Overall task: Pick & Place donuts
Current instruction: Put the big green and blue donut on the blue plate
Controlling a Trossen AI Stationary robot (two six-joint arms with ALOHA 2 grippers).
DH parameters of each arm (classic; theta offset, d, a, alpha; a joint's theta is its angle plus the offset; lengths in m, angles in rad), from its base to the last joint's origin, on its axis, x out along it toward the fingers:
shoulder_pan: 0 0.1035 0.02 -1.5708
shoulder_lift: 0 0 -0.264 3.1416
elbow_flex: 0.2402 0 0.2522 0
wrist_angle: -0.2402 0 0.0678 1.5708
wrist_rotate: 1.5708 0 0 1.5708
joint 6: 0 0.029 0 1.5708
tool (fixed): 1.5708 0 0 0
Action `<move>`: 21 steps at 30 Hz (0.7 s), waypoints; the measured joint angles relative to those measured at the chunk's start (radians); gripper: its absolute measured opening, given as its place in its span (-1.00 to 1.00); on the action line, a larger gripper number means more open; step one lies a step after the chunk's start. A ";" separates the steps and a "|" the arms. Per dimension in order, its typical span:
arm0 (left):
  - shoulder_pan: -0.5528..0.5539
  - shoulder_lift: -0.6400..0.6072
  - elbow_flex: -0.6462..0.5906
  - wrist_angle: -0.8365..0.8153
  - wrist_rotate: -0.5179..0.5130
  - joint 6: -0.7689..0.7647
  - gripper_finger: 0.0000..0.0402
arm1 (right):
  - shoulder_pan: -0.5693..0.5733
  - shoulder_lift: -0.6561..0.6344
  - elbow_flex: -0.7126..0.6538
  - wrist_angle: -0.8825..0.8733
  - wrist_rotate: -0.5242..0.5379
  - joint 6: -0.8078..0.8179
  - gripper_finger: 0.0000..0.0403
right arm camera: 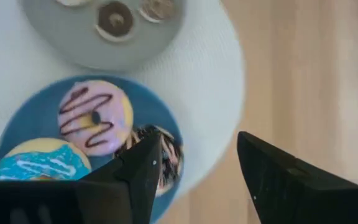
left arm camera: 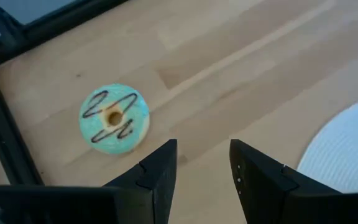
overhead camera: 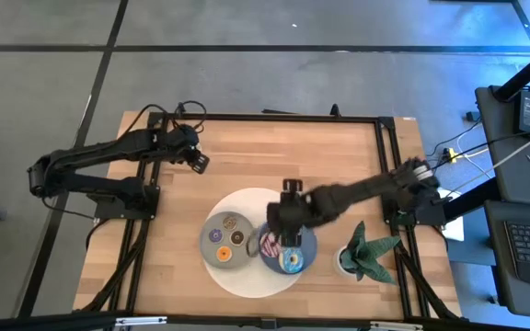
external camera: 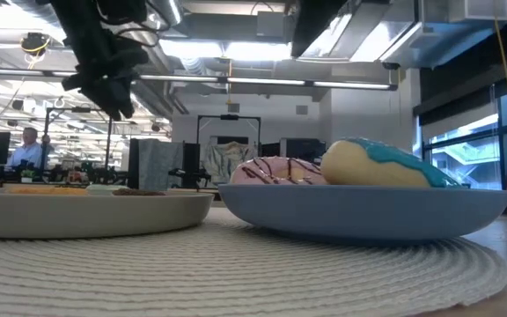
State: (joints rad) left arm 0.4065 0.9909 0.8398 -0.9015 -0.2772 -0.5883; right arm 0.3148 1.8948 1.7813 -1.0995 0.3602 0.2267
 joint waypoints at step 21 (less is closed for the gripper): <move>0.077 0.113 0.000 -0.003 -0.156 -0.313 -0.29 | -0.498 -0.515 -0.720 0.931 -0.287 -0.179 0.05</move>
State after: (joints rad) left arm 0.4834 1.1034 0.8398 -0.9043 -0.4329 -0.9011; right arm -0.1830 1.3801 1.0614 -0.1688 0.0736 0.0474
